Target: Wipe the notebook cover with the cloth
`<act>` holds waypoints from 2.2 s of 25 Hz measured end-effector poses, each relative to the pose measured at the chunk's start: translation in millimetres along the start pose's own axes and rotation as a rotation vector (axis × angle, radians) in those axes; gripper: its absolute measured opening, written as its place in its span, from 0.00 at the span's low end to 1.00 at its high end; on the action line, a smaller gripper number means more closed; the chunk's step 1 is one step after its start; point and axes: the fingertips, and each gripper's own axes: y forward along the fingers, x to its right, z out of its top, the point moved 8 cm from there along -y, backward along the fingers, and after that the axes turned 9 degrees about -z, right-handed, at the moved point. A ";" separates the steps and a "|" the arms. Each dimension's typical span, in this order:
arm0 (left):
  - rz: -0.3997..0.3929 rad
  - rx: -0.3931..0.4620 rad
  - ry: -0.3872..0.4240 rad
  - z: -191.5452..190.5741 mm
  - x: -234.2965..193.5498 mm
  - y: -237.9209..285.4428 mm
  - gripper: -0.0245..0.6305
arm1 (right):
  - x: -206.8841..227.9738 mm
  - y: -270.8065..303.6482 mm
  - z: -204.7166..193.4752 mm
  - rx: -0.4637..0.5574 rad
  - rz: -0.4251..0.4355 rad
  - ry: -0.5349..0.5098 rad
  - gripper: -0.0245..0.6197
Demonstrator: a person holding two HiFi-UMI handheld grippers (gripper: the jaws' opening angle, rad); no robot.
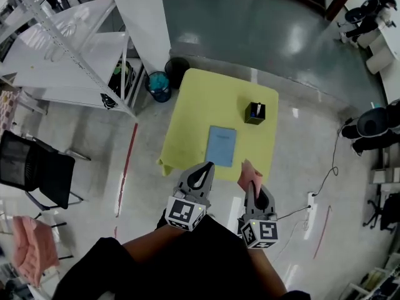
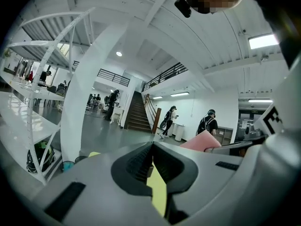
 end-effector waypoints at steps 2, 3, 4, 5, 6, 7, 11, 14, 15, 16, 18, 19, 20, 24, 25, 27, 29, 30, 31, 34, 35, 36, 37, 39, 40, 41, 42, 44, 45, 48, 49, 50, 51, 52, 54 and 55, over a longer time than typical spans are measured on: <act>-0.049 -0.003 -0.023 2.0 -16.0 9.5 0.06 | -5.4 20.9 4.8 -0.011 0.000 0.009 0.10; -0.074 -0.006 -0.035 2.5 -23.4 14.2 0.06 | -8.0 31.6 6.3 -0.018 0.001 0.013 0.10; -0.089 -0.011 -0.042 3.2 -31.1 18.6 0.06 | -10.8 42.0 8.1 -0.027 0.001 0.021 0.10; -0.094 -0.014 -0.042 4.4 -39.4 22.7 0.06 | -13.6 52.5 9.9 -0.037 0.000 0.029 0.10; -0.092 -0.016 -0.040 6.0 -48.5 26.5 0.06 | -16.5 63.2 11.9 -0.046 -0.002 0.037 0.10; -0.088 -0.017 -0.037 7.7 -58.4 30.1 0.06 | -19.7 74.1 14.1 -0.054 -0.007 0.044 0.10; -0.080 -0.027 -0.056 8.9 -96.5 39.9 0.06 | -32.9 117.9 13.5 -0.086 -0.012 0.090 0.10; -0.061 -0.035 -0.092 5.8 -121.4 45.4 0.06 | -43.2 150.7 9.3 -0.103 -0.006 0.104 0.10; -0.050 -0.037 -0.100 4.9 -127.9 46.3 0.06 | -45.6 160.0 7.4 -0.111 -0.003 0.104 0.10; -0.038 -0.039 -0.105 3.5 -133.6 46.8 0.06 | -46.9 168.6 4.8 -0.121 0.000 0.108 0.10; -0.012 -0.047 -0.115 -1.2 -144.9 48.9 0.06 | -46.2 186.1 -1.6 -0.143 0.005 0.119 0.10; 0.003 -0.053 -0.119 -4.5 -150.7 51.0 0.06 | -44.7 195.9 -4.6 -0.151 0.009 0.118 0.10; 0.019 -0.060 -0.124 -8.4 -156.1 53.7 0.06 | -42.9 206.0 -6.8 -0.157 0.015 0.110 0.10; 0.069 -0.081 -0.152 -25.1 -172.3 64.4 0.06 | -36.6 242.2 -15.0 -0.165 0.047 0.047 0.10; 0.080 -0.086 -0.153 -29.9 -175.9 67.4 0.06 | -35.2 250.9 -18.8 -0.172 0.057 0.047 0.10; 0.103 -0.099 -0.152 -39.9 -182.4 74.0 0.06 | -33.4 267.8 -28.9 -0.193 0.077 0.038 0.10; 0.126 -0.111 -0.150 -47.5 -187.4 81.5 0.06 | -32.2 282.7 -39.8 -0.221 0.093 0.027 0.10; 0.135 -0.117 -0.151 -50.6 -188.7 85.4 0.06 | -30.9 288.7 -44.8 -0.237 0.097 0.033 0.10; 0.142 -0.120 -0.154 -53.4 -189.2 89.2 0.06 | -28.8 293.8 -49.1 -0.251 0.098 0.042 0.10; 0.161 -0.129 -0.160 -62.7 -190.3 101.5 0.06 | -23.3 310.6 -59.5 -0.279 0.096 0.071 0.10; 0.171 -0.134 -0.159 -65.8 -191.4 105.8 0.06 | -22.6 317.5 -64.0 -0.290 0.102 0.085 0.10; 0.182 -0.140 -0.155 -68.8 -192.3 110.4 0.06 | -22.4 324.4 -69.4 -0.306 0.114 0.097 0.10; 0.193 -0.146 -0.146 -71.8 -192.7 115.0 0.06 | -22.6 330.5 -75.3 -0.323 0.131 0.105 0.10; 0.217 -0.159 -0.128 -80.1 -194.6 123.4 0.06 | -23.9 341.2 -88.0 -0.357 0.172 0.109 0.10; 0.230 -0.164 -0.130 -84.9 -196.8 127.2 0.06 | -24.3 346.4 -93.8 -0.371 0.188 0.109 0.10; 0.242 -0.167 -0.138 -89.2 -199.8 130.8 0.06 | -24.3 351.8 -99.0 -0.382 0.199 0.110 0.10; 0.252 -0.169 -0.146 -92.9 -202.8 134.2 0.06 | -24.0 357.3 -103.8 -0.391 0.208 0.109 0.10; 0.256 -0.173 -0.143 -98.3 -207.0 139.6 0.06 | -23.0 367.5 -113.2 -0.406 0.217 0.108 0.10; 0.253 -0.176 -0.129 -100.2 -207.6 141.1 0.06 | -22.1 371.6 -118.5 -0.414 0.216 0.114 0.10; 0.243 -0.185 -0.103 -106.6 -209.7 143.8 0.06 | -17.0 385.3 -137.1 -0.441 0.195 0.165 0.10; 0.244 -0.186 -0.110 -109.5 -211.2 144.5 0.06 | -15.2 390.6 -143.9 -0.452 0.188 0.190 0.10; 0.245 -0.189 -0.119 -112.9 -212.5 145.1 0.06 | -13.7 395.5 -150.8 -0.464 0.184 0.214 0.10; 0.245 -0.193 -0.125 -116.7 -213.3 145.7 0.06 | -12.7 400.0 -157.6 -0.476 0.184 0.234 0.10; 0.245 -0.198 -0.130 -120.6 -213.7 146.0 0.06 | -12.6 403.9 -164.2 -0.488 0.187 0.247 0.10; 0.244 -0.200 -0.135 -127.5 -213.8 145.7 0.06 | -15.5 410.2 -175.3 -0.506 0.204 0.243 0.10; 0.242 -0.196 -0.128 -129.9 -213.7 145.5 0.06 | -17.3 413.0 -180.0 -0.513 0.213 0.234 0.10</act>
